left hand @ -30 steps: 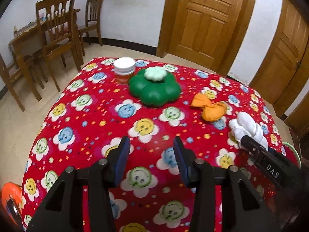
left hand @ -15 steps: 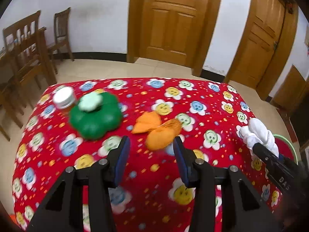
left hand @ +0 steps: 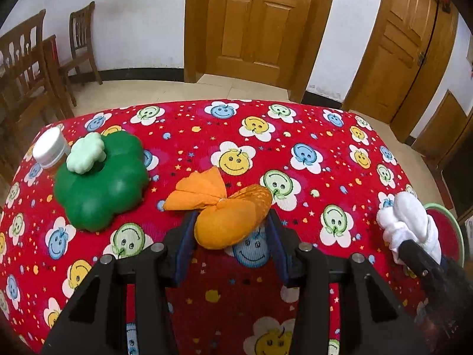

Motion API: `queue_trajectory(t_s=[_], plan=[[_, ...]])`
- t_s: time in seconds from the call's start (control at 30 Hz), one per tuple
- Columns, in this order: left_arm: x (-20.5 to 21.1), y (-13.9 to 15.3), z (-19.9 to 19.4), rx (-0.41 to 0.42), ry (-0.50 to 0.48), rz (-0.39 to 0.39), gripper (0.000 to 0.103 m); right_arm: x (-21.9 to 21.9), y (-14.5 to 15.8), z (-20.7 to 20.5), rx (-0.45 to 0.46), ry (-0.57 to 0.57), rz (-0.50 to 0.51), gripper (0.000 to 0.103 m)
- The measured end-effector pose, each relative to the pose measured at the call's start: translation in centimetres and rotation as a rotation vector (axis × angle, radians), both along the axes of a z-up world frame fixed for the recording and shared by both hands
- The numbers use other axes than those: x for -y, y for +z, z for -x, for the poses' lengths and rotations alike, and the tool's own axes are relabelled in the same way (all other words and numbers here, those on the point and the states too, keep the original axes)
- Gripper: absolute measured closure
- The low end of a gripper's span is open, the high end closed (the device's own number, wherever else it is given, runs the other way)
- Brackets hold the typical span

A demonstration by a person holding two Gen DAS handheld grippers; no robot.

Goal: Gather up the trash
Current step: 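Grasp the white glove toy with the right tool, then grasp the orange toy with the left tool while the right tool holds the glove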

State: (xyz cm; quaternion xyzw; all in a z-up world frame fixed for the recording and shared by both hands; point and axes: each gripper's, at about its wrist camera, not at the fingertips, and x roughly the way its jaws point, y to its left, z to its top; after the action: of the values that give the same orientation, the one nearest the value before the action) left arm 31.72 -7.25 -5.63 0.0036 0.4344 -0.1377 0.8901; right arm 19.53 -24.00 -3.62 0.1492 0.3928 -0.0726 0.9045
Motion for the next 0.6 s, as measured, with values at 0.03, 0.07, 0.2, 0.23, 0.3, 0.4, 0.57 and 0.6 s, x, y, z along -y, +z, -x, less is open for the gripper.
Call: queue_trajectory(t_s=[0.03,0.07,0.2,0.23,0.3,0.4,0.57,0.6], plan=[[0.1,0.0,0.0,0.002,0.000,0.001,0.057,0.0,0.0,0.0,0.000,0.000,-0.005,0.060],[0.1,-0.1,0.0,0.002,0.003,0.003,0.057,0.1,0.0,0.0,0.001,0.000,-0.007,0.060],[-0.2,-0.1,0.0,0.003,0.006,0.026,0.057,0.3,-0.3,-0.1,-0.006,0.002,-0.024,0.060],[-0.3,-0.1,0.0,0.004,0.009,0.033,0.057,0.4,-0.3,-0.1,-0.007,0.002,-0.028,0.060],[-0.7,0.0,0.2,0.007,0.009,0.052,0.062,0.5,-0.4,-0.2,-0.007,0.002,-0.035,0.060],[-0.9,0.1,0.4,0.002,-0.002,0.077,0.079,0.5,-0.4,-0.2,-0.006,0.003,-0.036,0.060],[-0.5,0.9,1.5,0.018,-0.028,0.086,0.082,0.7,-0.3,0.0,0.001,0.000,-0.044,0.060],[-0.5,1.1,1.8,0.021,-0.033,0.088,0.082,0.8,-0.3,0.0,0.002,0.000,-0.044,0.060]])
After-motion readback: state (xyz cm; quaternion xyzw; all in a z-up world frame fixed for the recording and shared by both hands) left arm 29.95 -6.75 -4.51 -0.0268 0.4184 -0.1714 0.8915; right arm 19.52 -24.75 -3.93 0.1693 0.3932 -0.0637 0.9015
